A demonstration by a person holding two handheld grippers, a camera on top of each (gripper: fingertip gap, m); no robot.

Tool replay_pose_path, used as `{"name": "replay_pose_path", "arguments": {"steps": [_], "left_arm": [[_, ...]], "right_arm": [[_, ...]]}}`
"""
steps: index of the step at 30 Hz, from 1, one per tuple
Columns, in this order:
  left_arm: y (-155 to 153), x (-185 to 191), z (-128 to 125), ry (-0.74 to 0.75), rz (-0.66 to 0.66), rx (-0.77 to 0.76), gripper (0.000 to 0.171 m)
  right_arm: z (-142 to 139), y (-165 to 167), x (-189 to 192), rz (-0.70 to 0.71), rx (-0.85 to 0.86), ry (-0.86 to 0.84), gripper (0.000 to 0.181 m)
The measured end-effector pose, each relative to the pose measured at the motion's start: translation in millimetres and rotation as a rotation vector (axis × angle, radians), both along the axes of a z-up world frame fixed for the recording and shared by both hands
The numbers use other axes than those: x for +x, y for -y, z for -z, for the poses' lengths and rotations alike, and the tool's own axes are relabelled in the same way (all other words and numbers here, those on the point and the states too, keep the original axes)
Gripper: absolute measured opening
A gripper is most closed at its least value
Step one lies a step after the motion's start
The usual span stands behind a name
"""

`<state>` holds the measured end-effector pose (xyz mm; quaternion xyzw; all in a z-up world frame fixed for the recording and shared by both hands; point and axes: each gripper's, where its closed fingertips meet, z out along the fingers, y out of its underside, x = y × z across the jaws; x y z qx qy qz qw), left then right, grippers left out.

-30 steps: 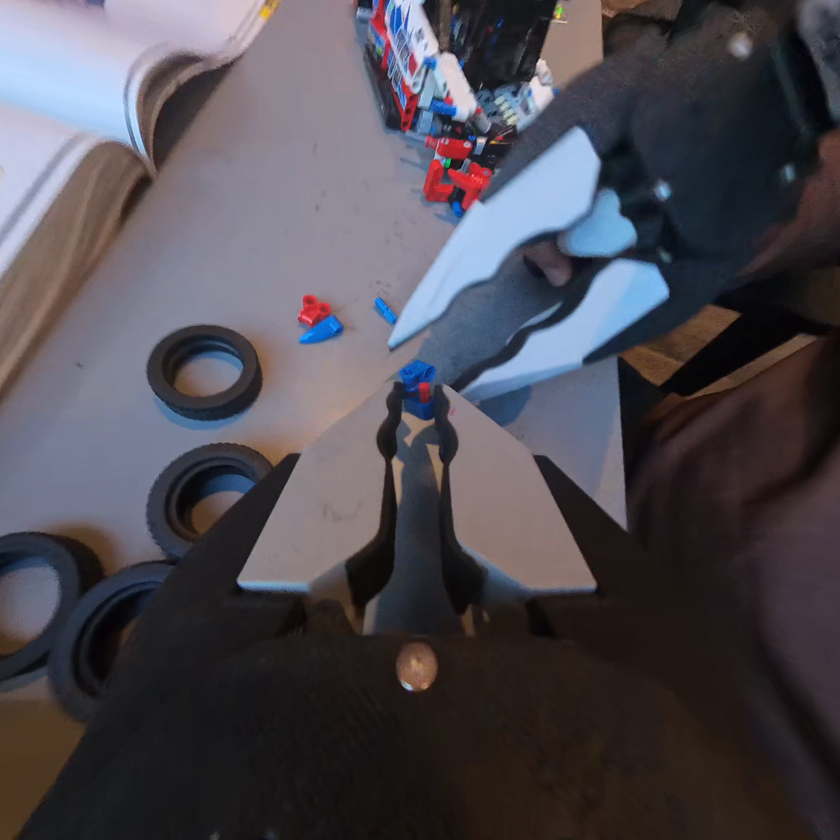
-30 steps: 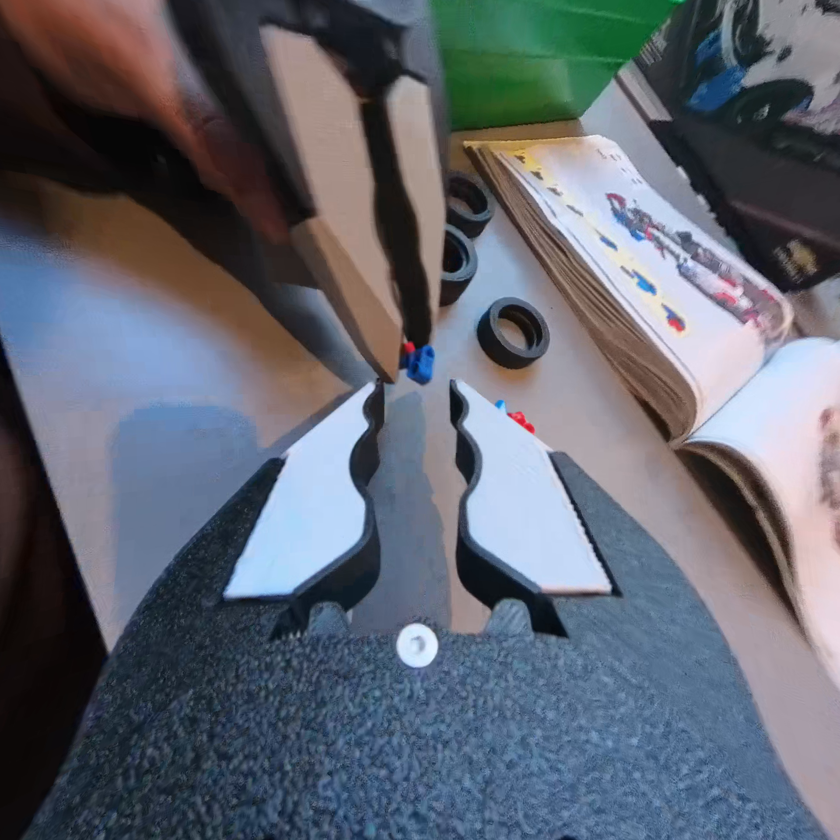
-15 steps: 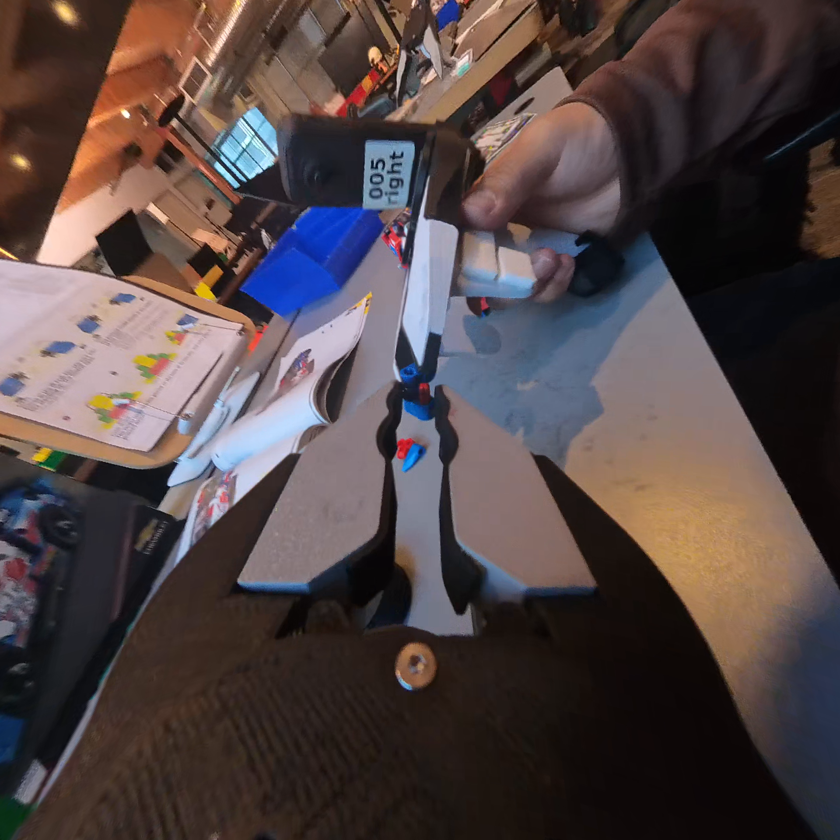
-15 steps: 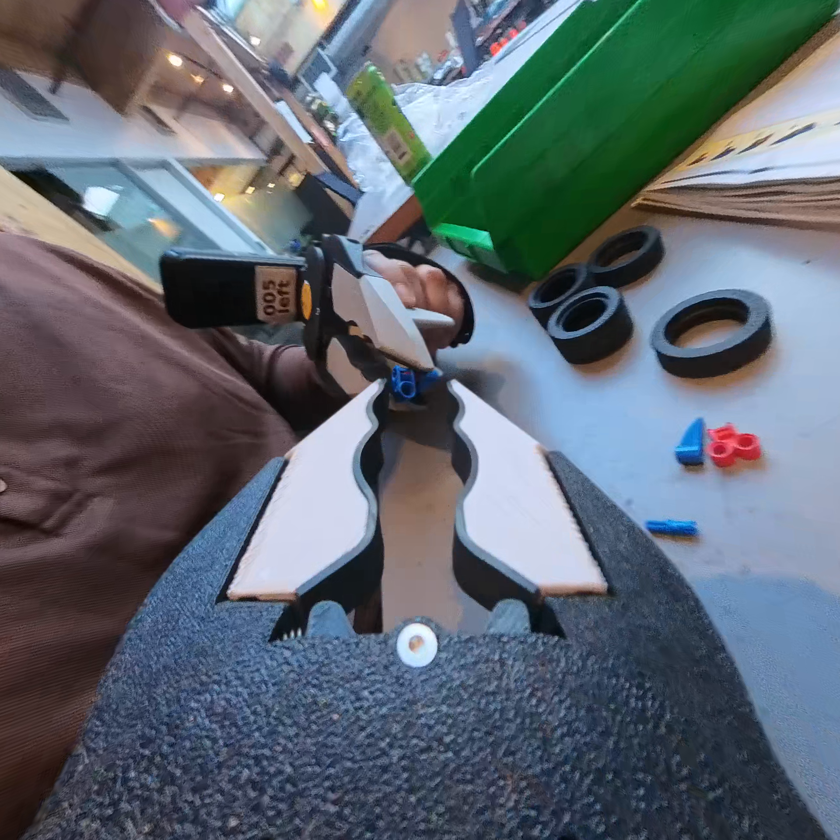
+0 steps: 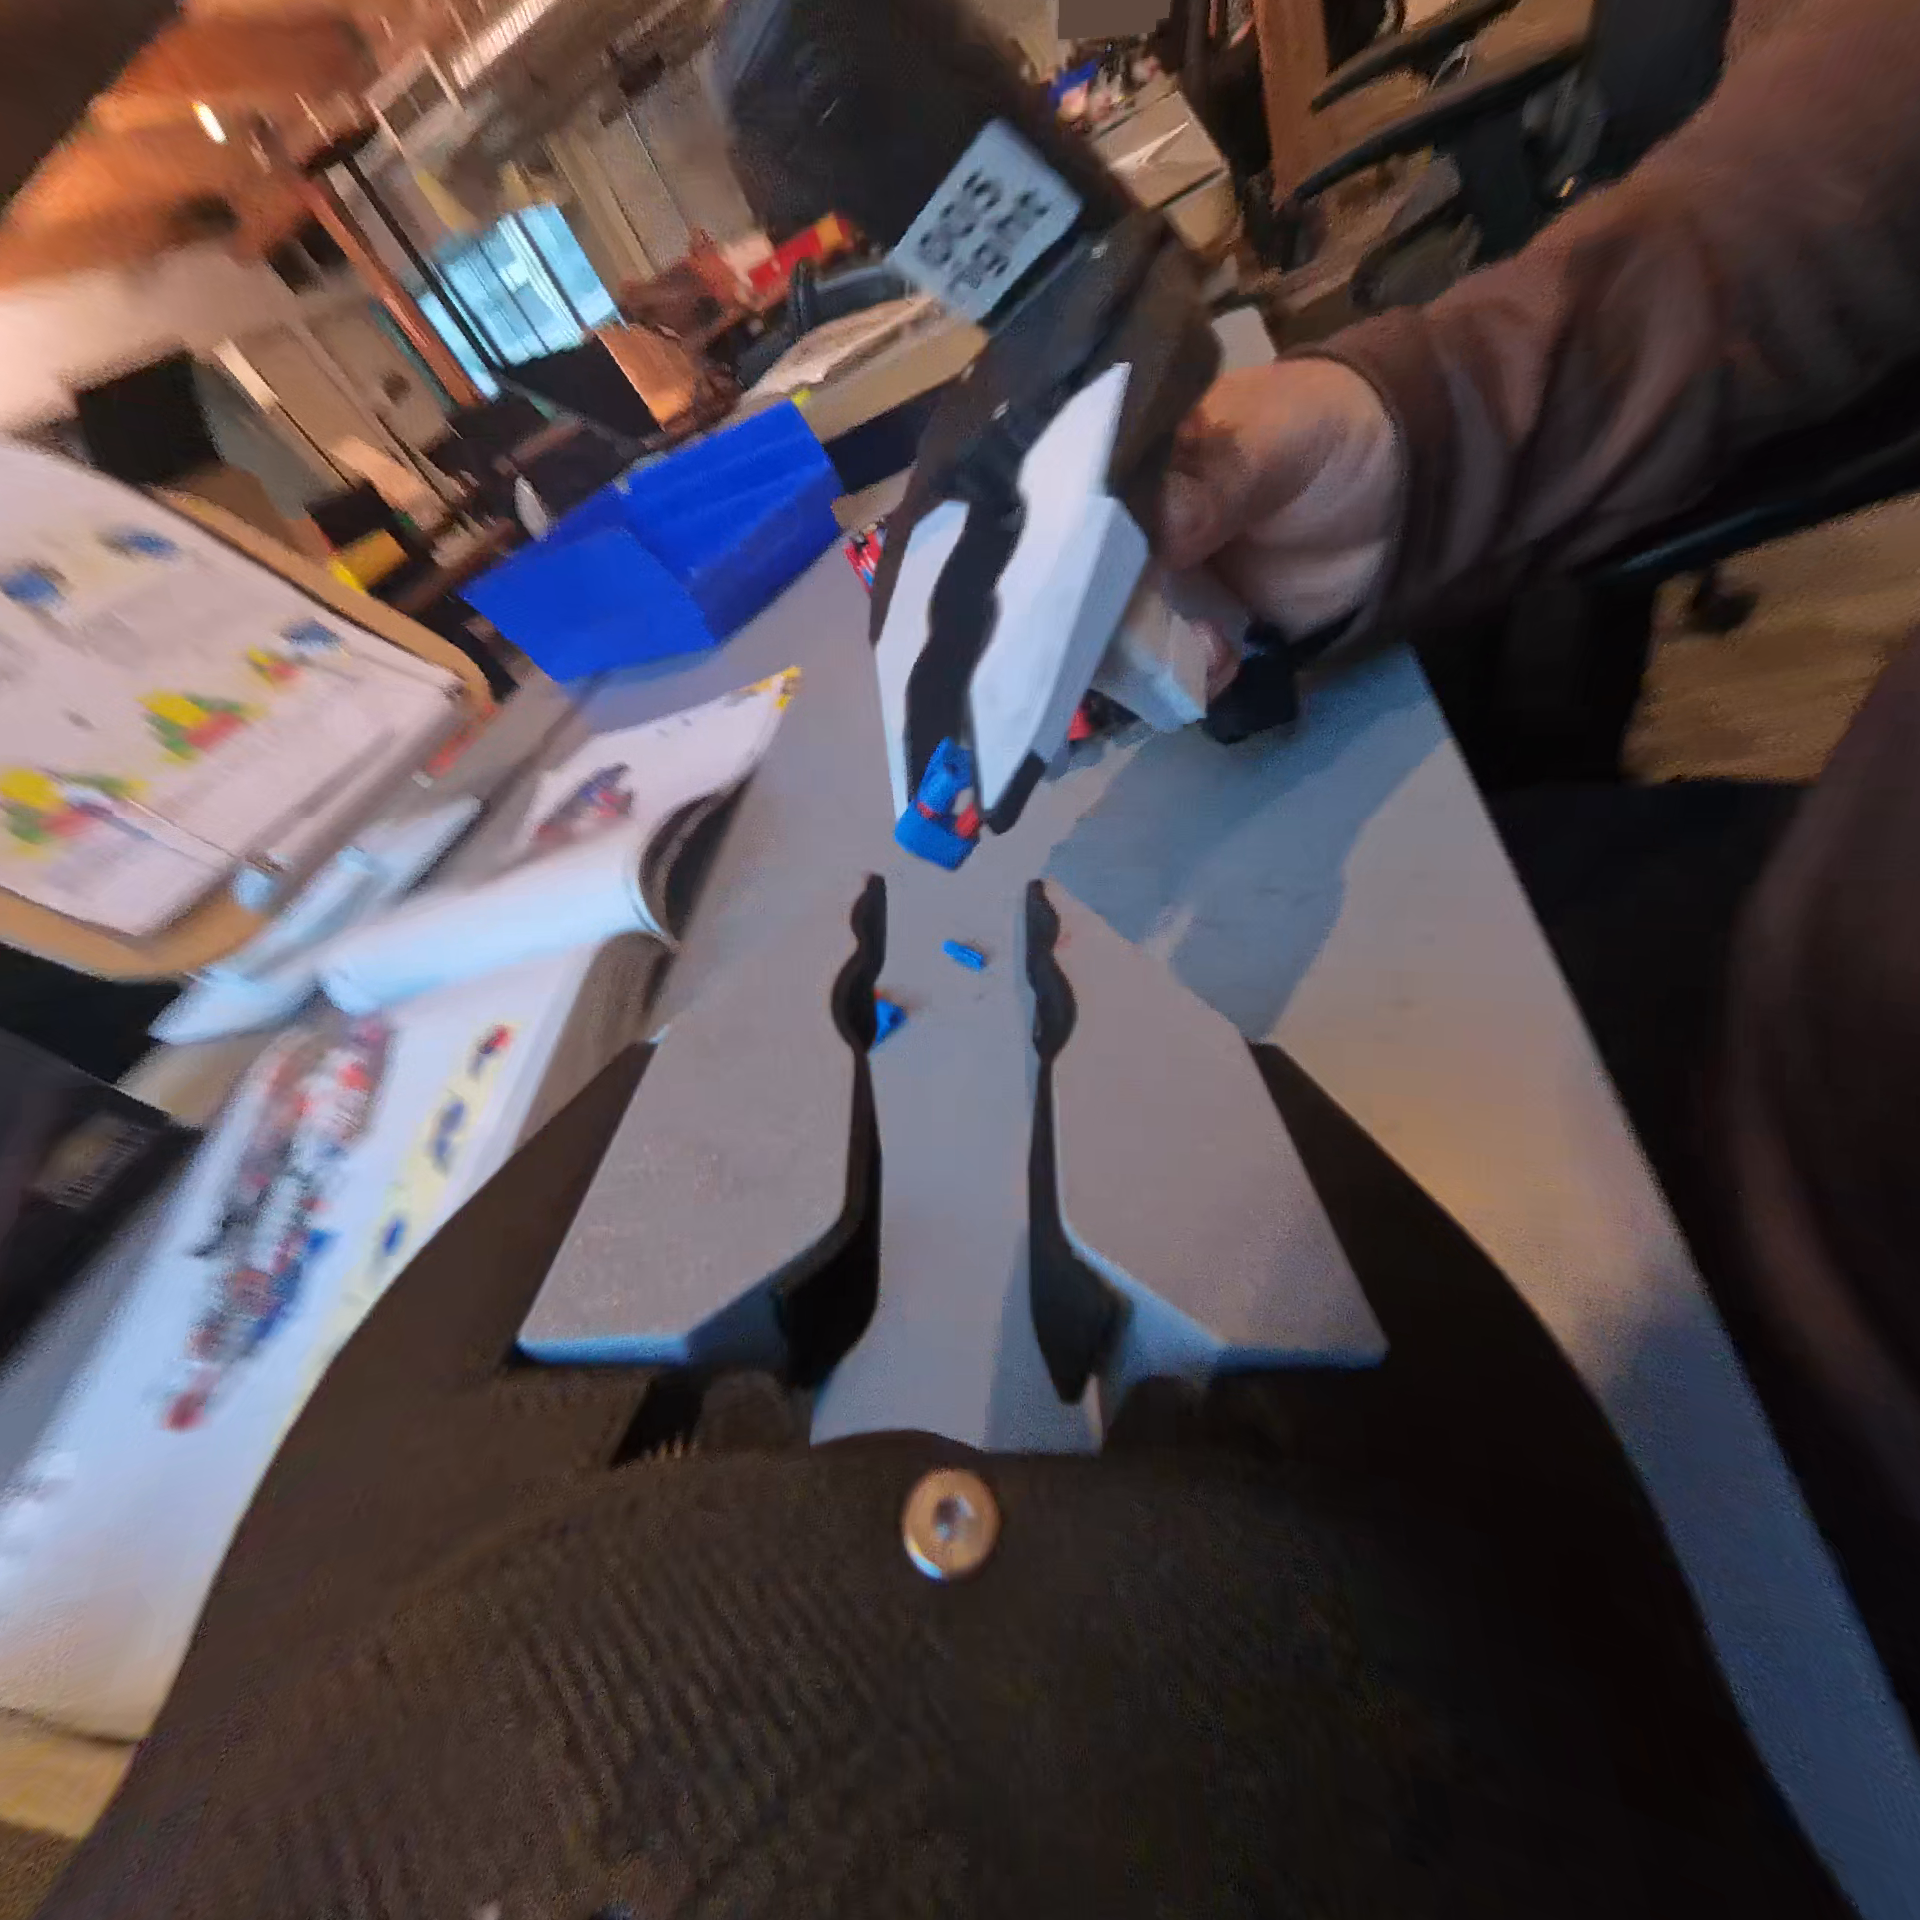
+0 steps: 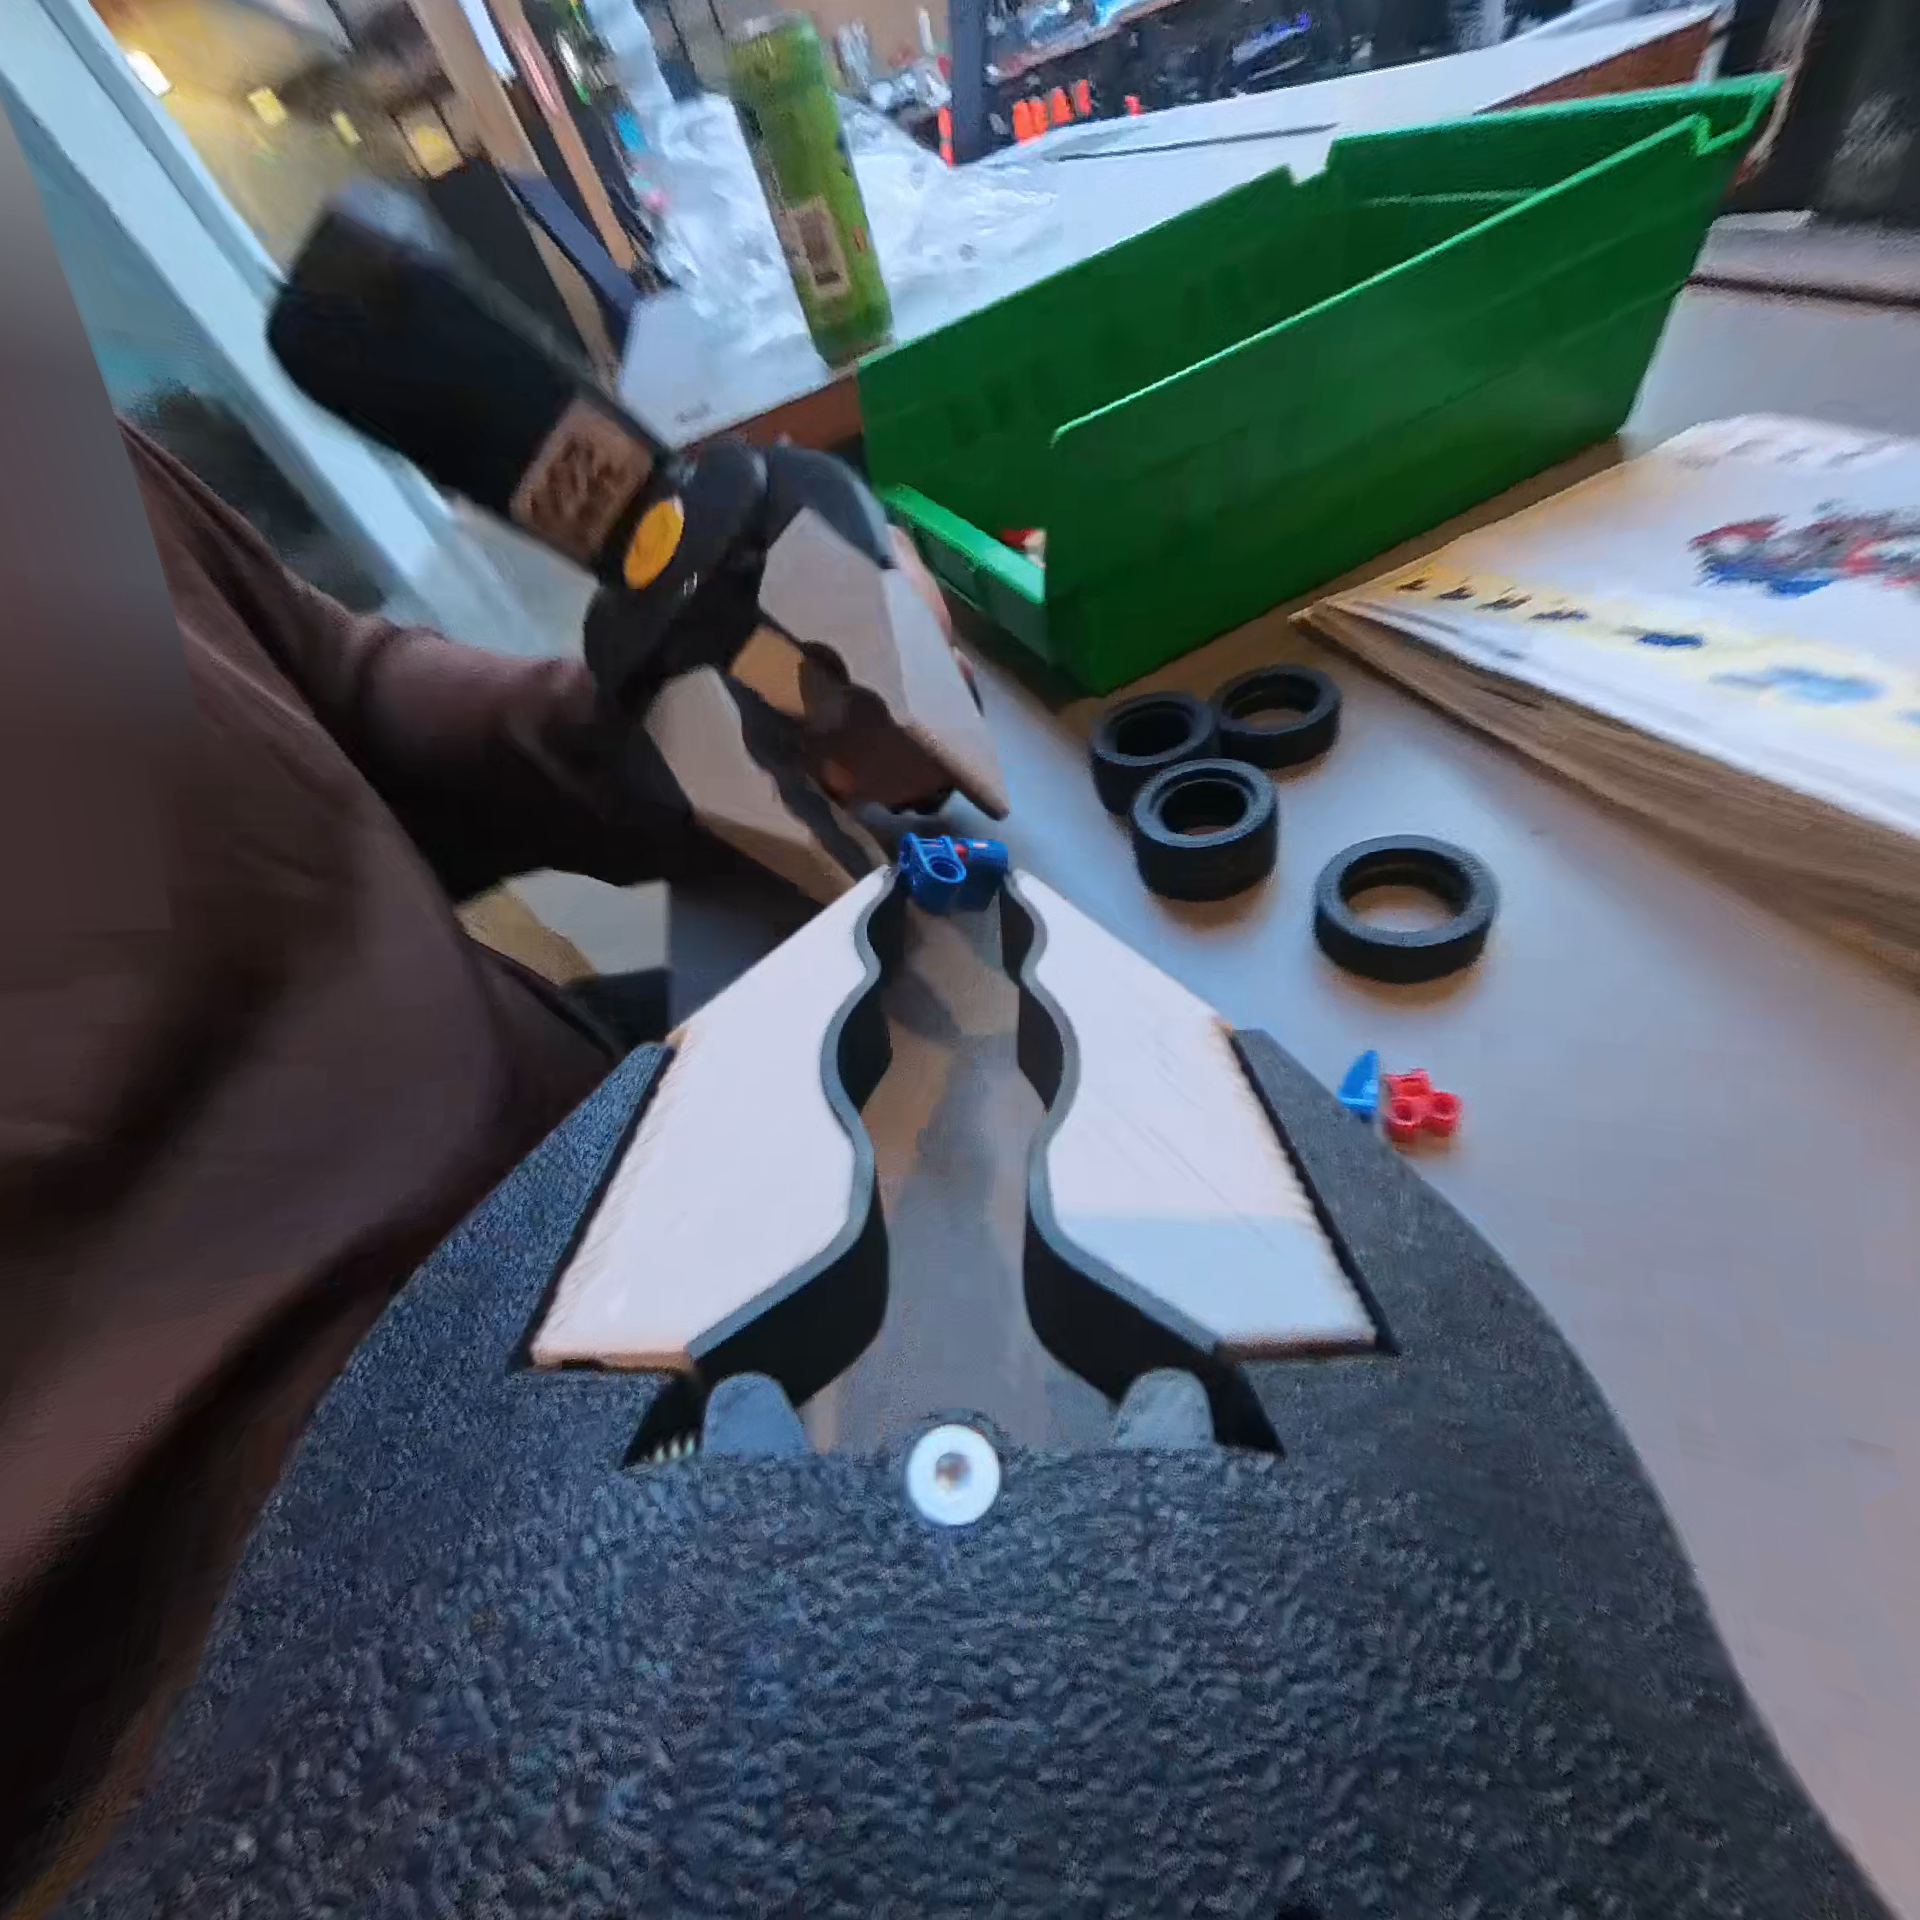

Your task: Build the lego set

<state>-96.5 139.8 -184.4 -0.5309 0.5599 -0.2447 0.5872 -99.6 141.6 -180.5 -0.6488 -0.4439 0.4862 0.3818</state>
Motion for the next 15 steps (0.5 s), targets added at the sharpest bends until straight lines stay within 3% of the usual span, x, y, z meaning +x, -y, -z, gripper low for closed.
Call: {"name": "replay_pose_path", "arguments": {"steps": [8,15], "left_arm": [[3.0,4.2,-1.0,0.089,0.164,-0.452,0.033],[0.0,1.6,9.9,0.032,0.218,-0.576,0.015]], "right_arm": [[15.6,0.2,-2.9,0.037,0.38,0.173,0.017],[19.3,-0.4,-2.7,0.047,0.452,0.202,0.017]]}}
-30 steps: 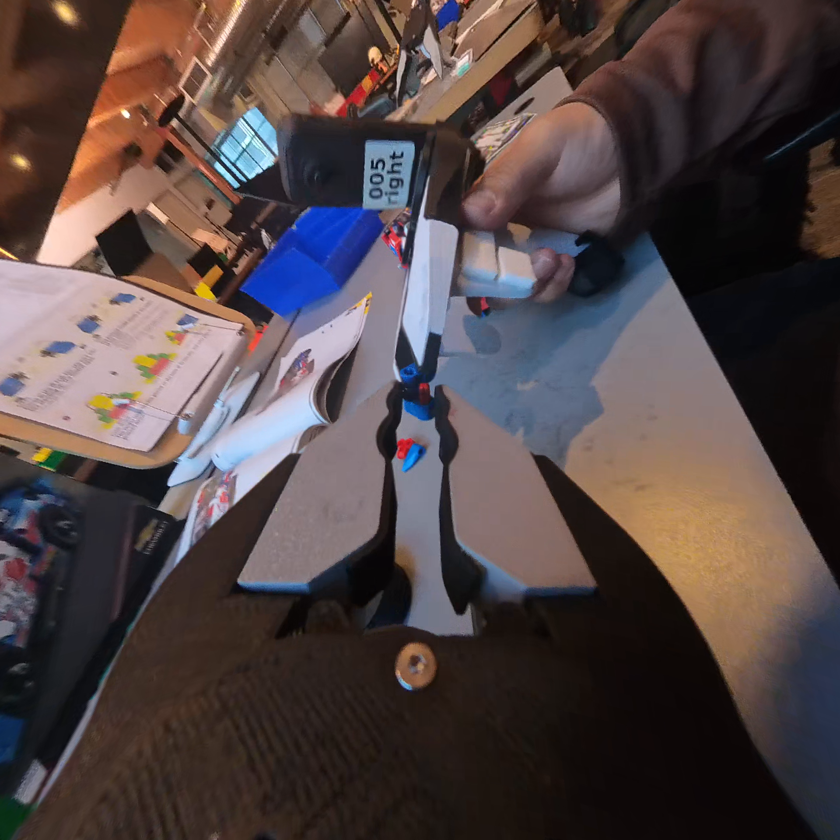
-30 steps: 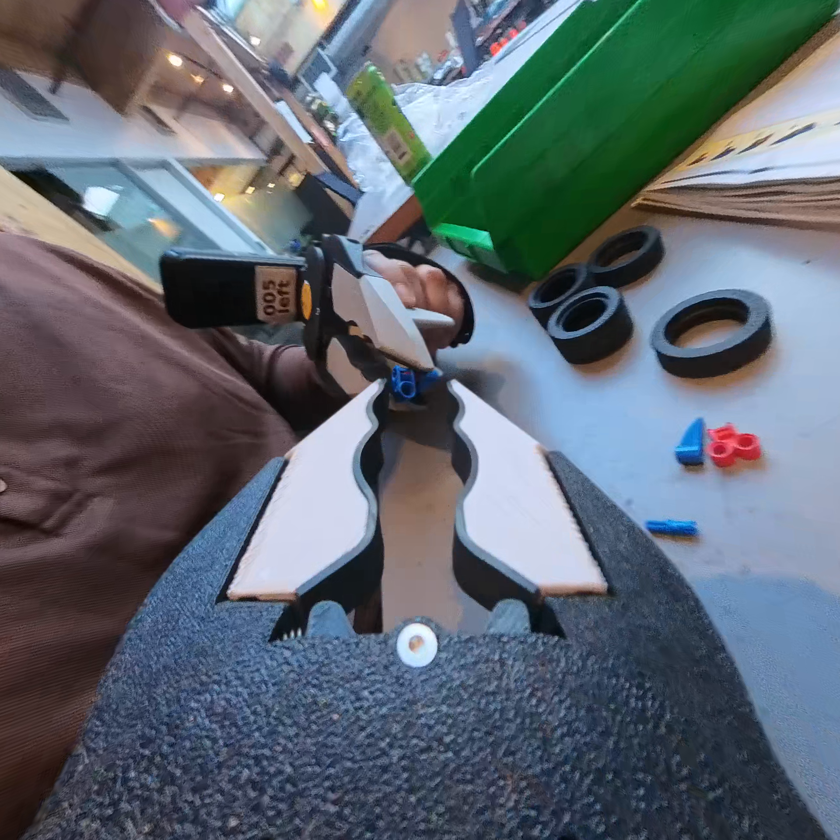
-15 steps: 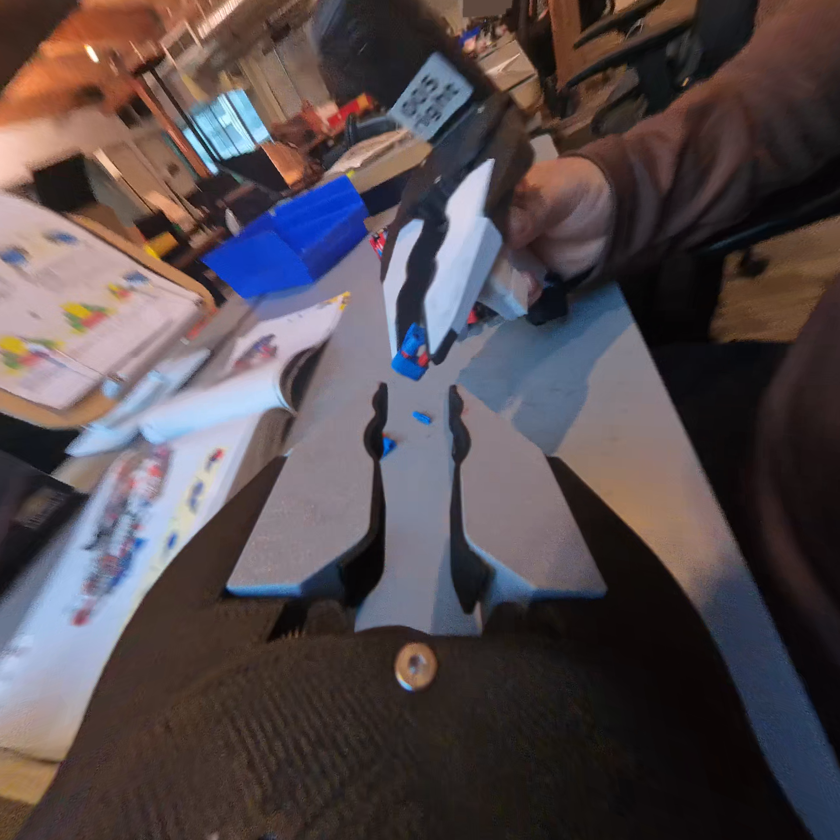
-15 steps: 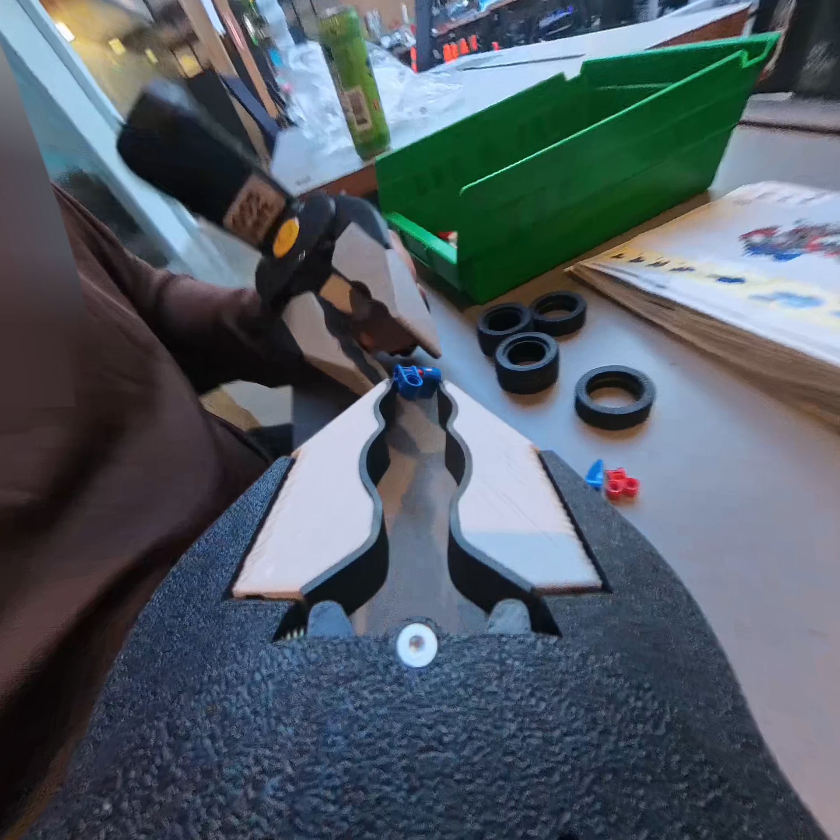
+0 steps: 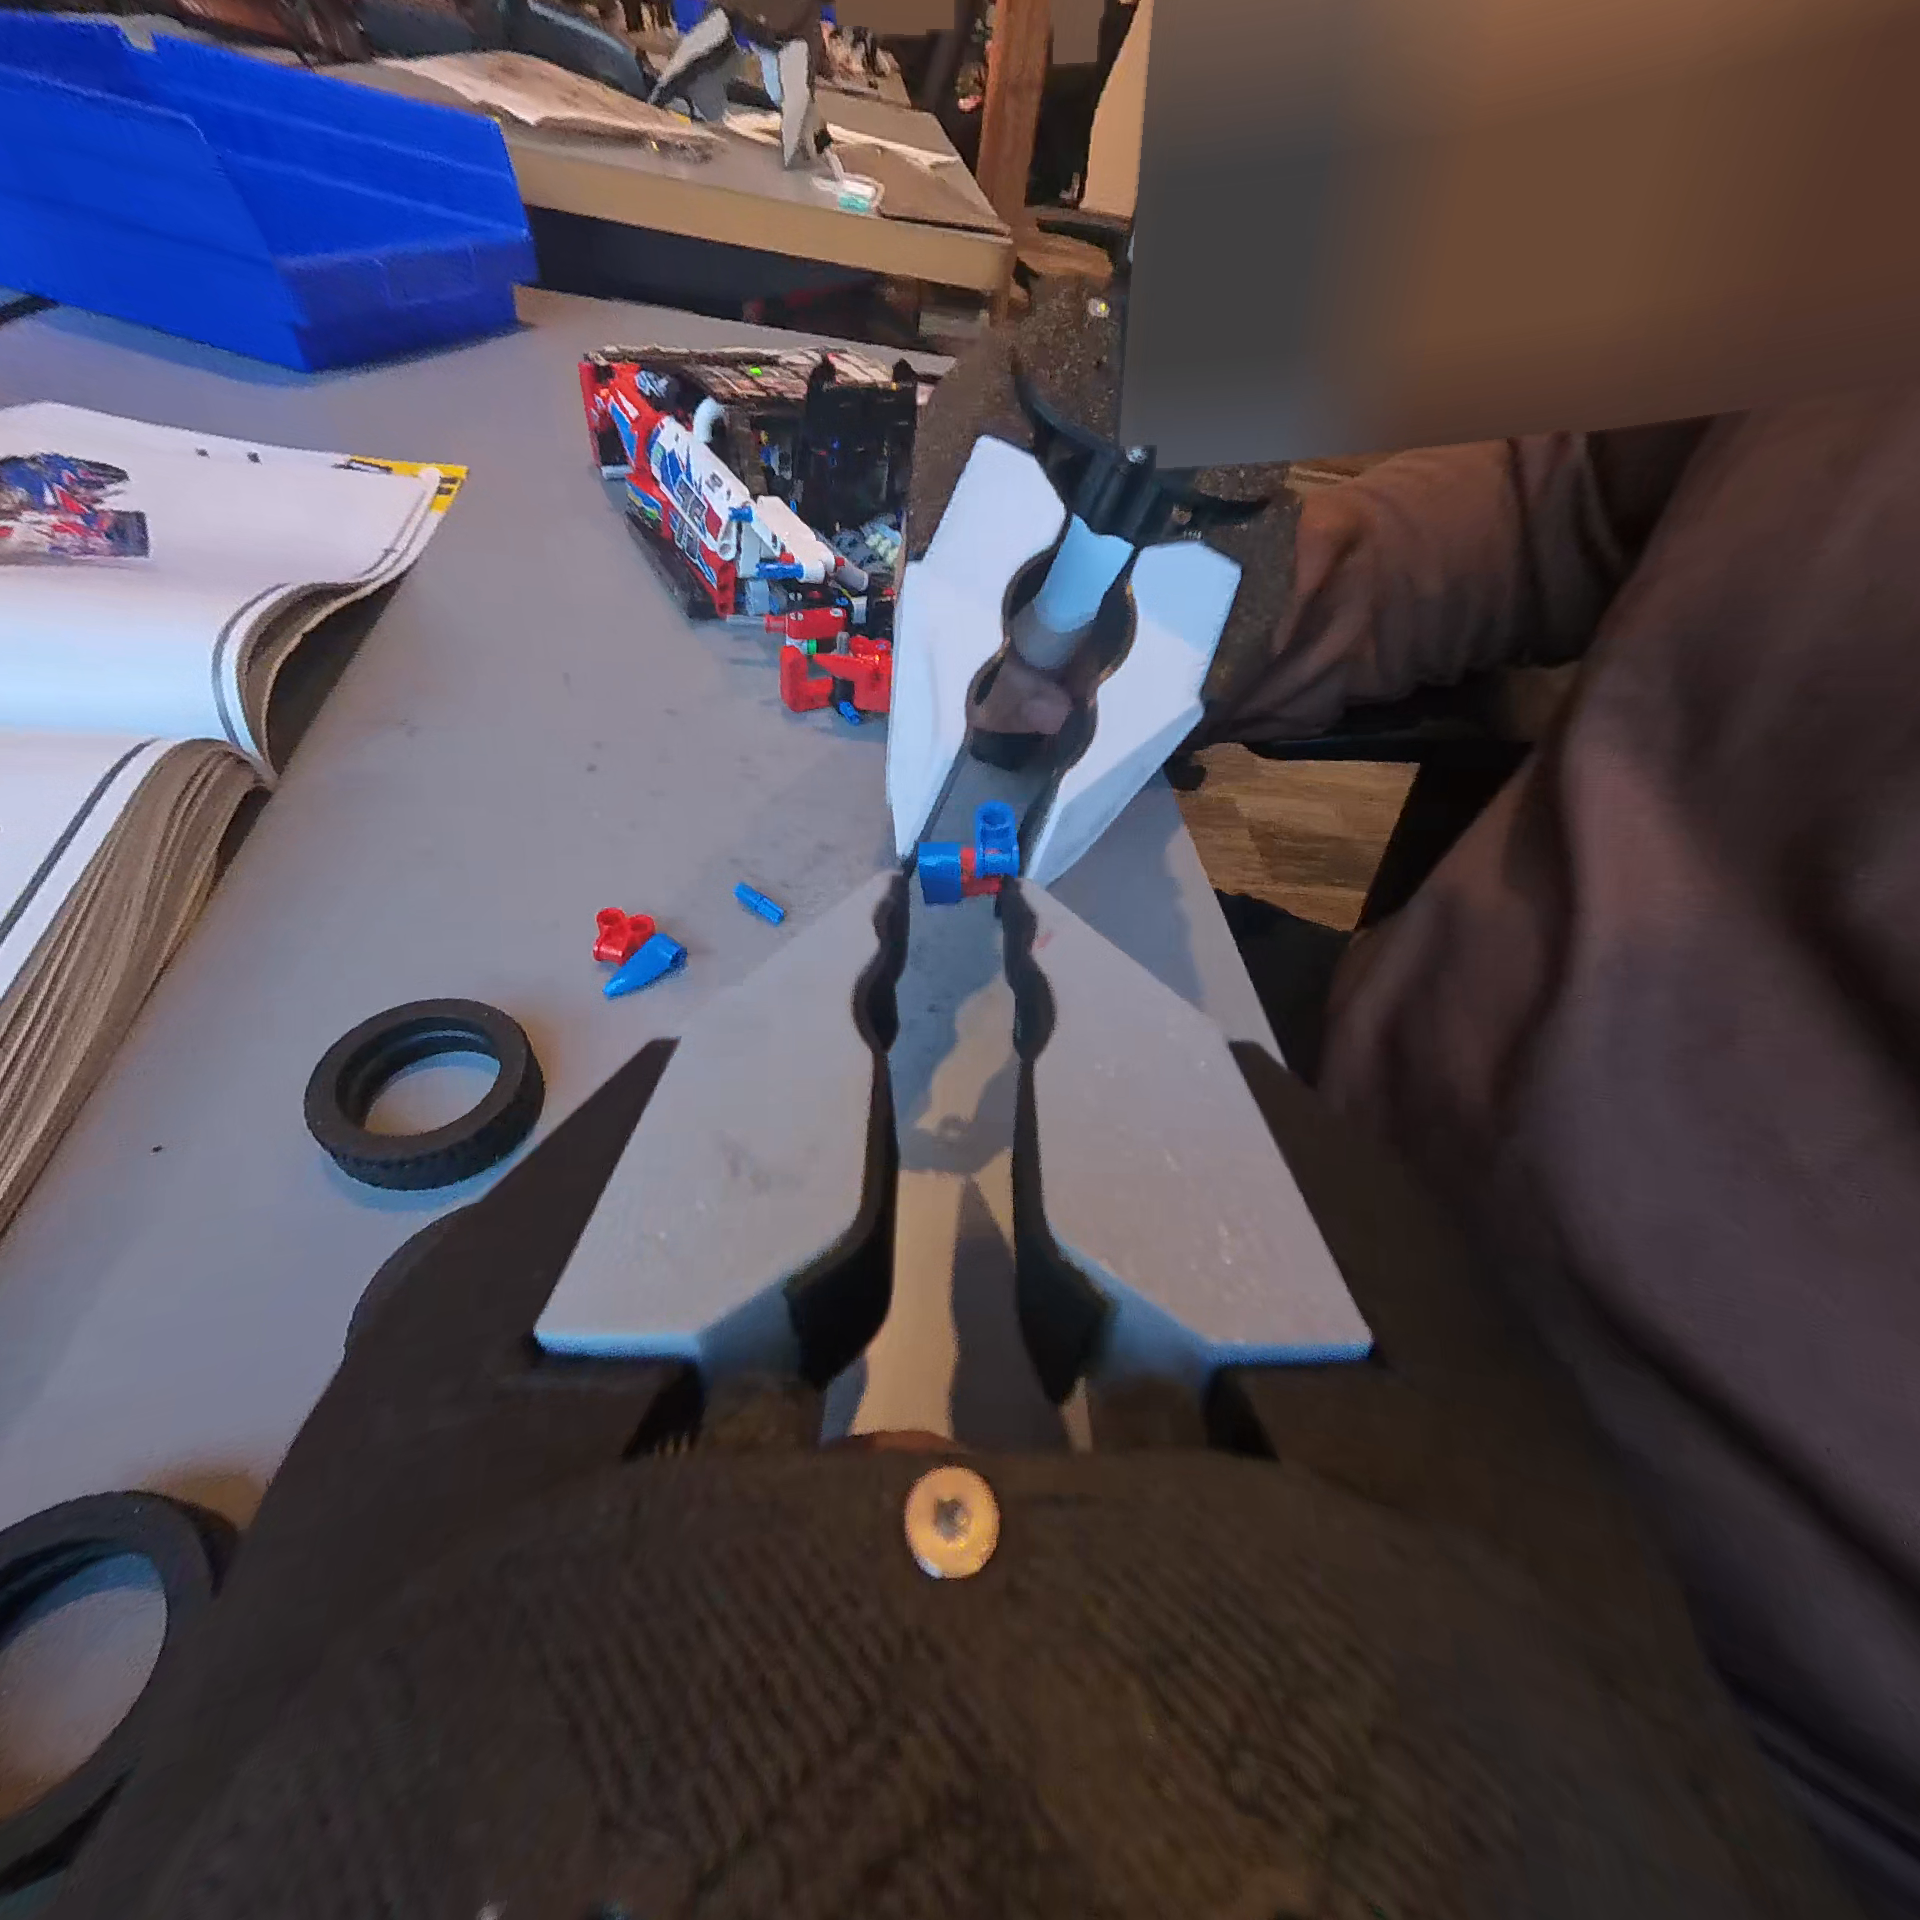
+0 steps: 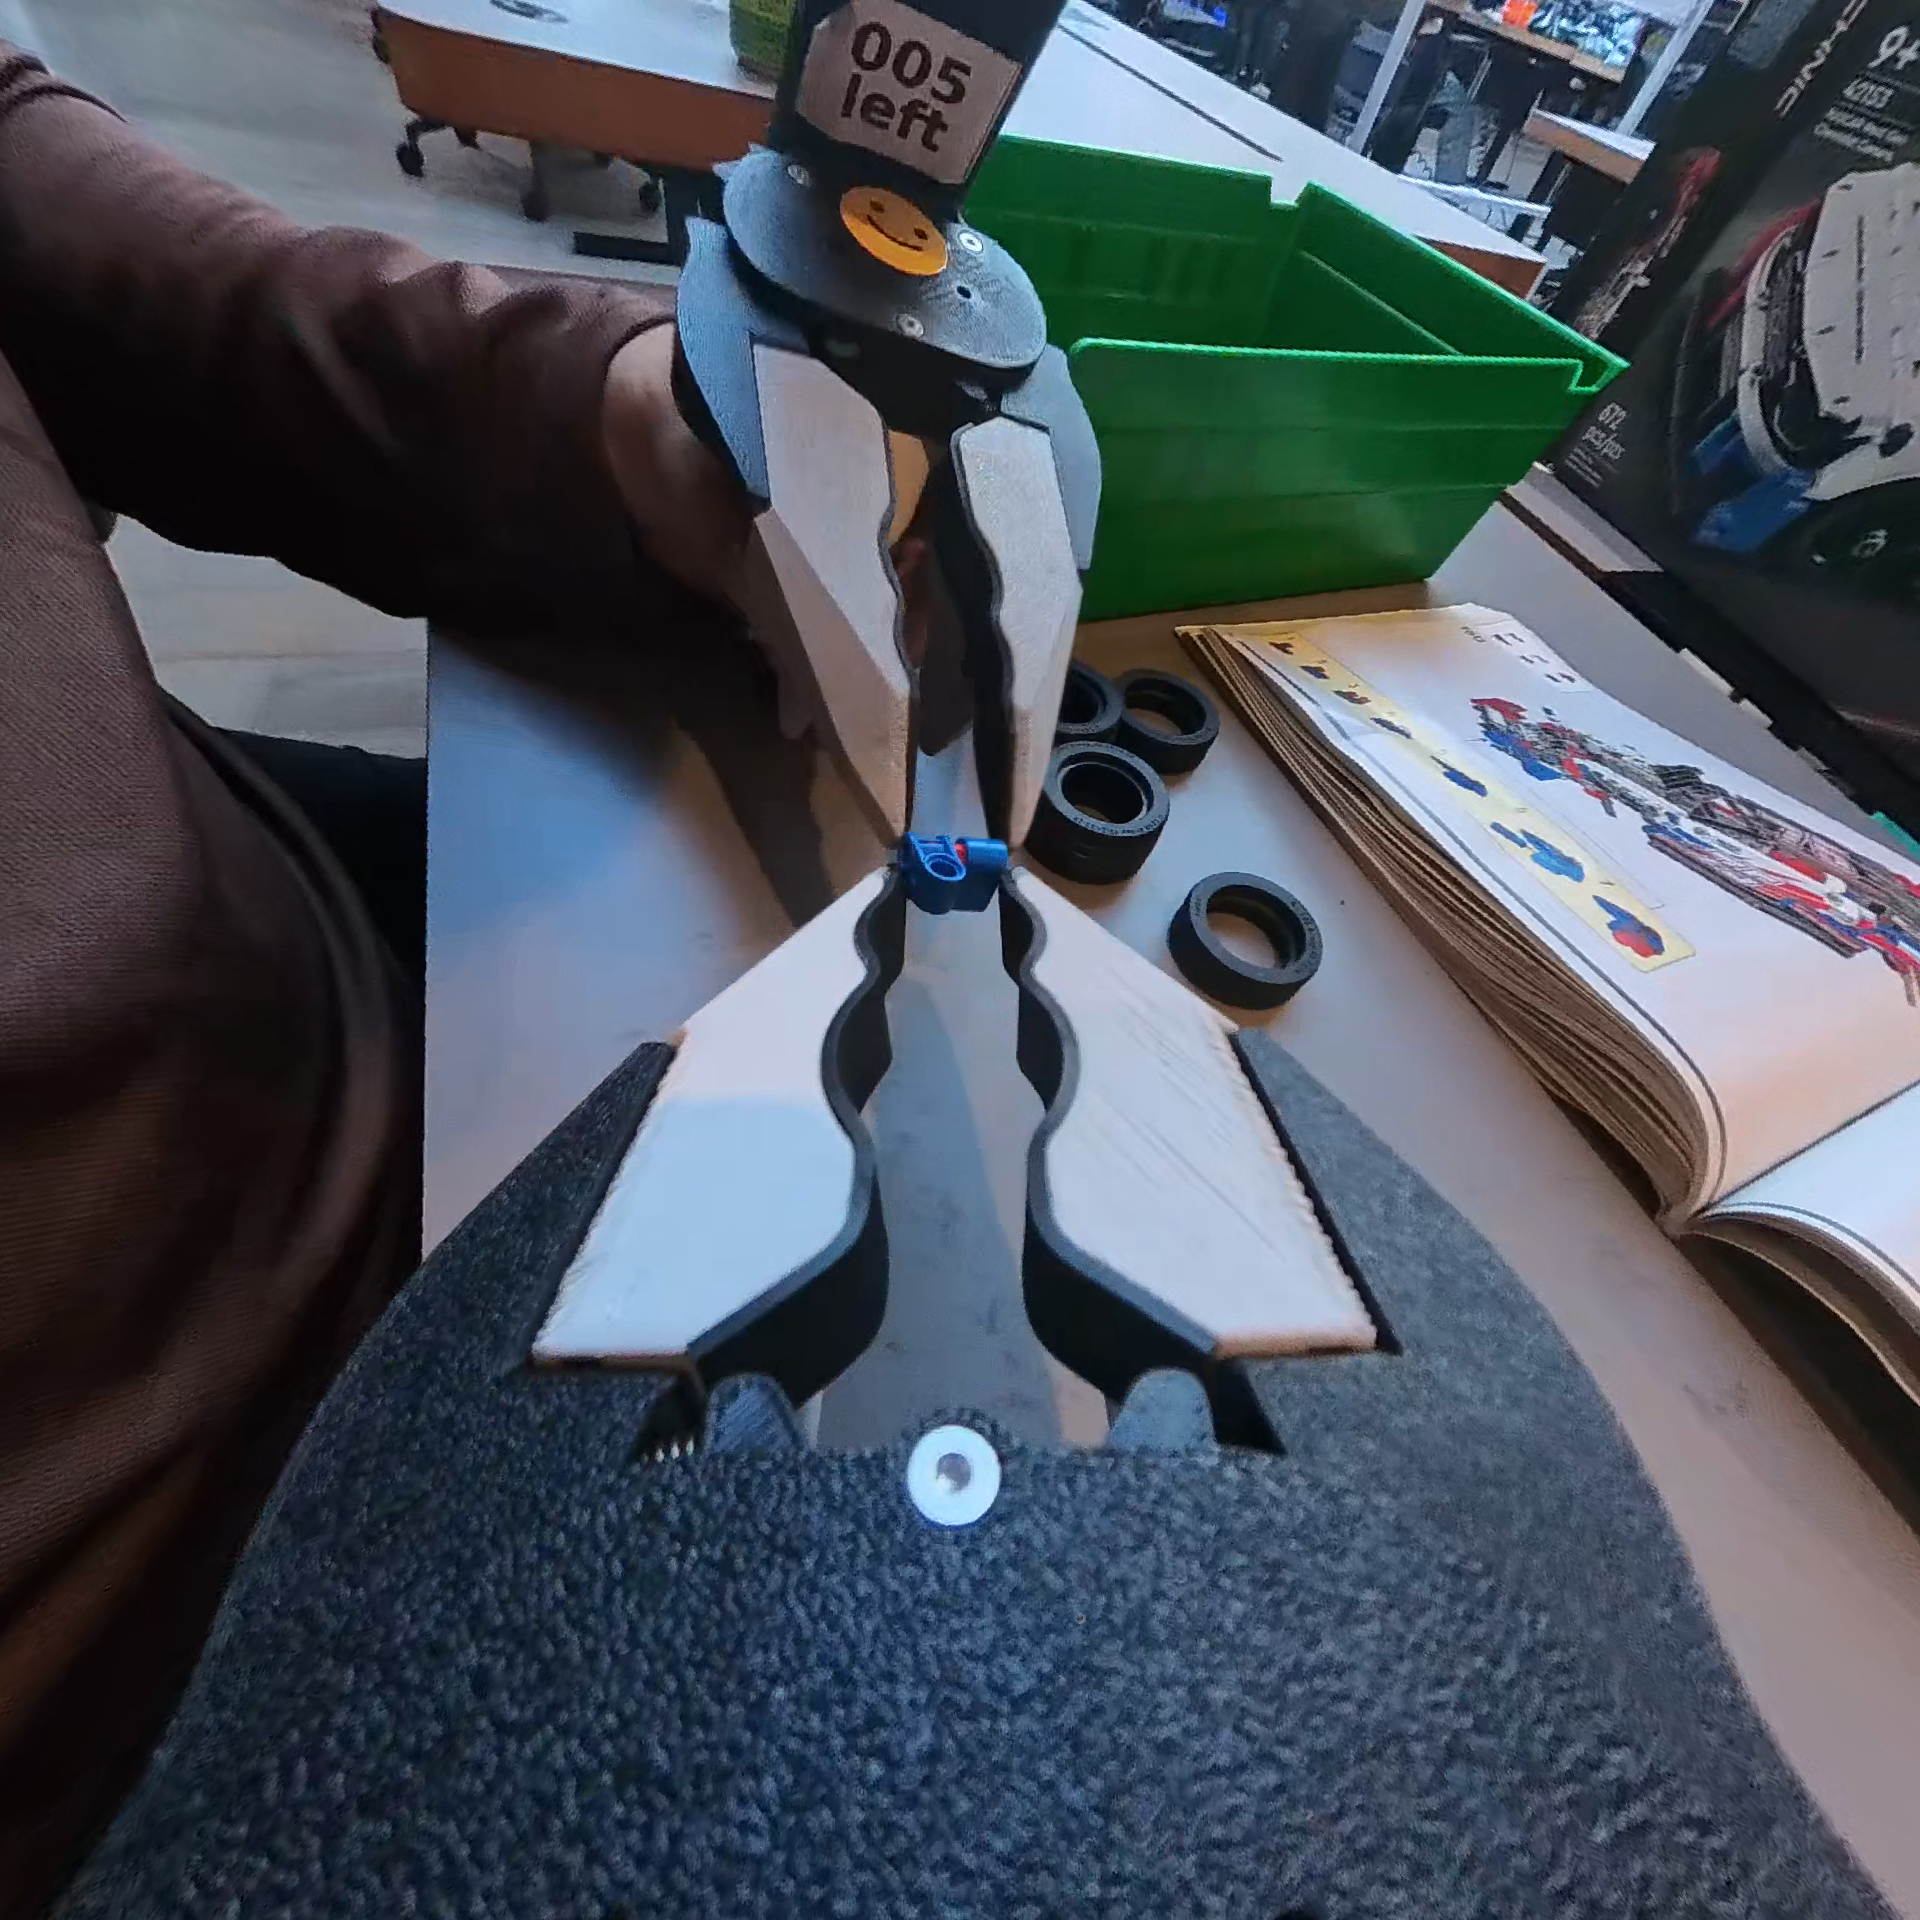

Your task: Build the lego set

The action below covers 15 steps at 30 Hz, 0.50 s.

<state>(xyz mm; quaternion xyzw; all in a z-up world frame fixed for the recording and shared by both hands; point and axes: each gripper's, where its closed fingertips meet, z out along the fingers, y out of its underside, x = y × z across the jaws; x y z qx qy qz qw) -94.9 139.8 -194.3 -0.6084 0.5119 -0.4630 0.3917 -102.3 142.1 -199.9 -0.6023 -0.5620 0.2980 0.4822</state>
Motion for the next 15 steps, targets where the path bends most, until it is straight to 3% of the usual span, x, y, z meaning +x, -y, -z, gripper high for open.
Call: {"name": "replay_pose_path", "arguments": {"steps": [15], "left_arm": [[-0.5,2.0,4.4,-0.029,0.008,-0.014,0.018]], "right_arm": [[4.5,-2.1,-2.8,0.005,0.051,0.03,0.017]]}}
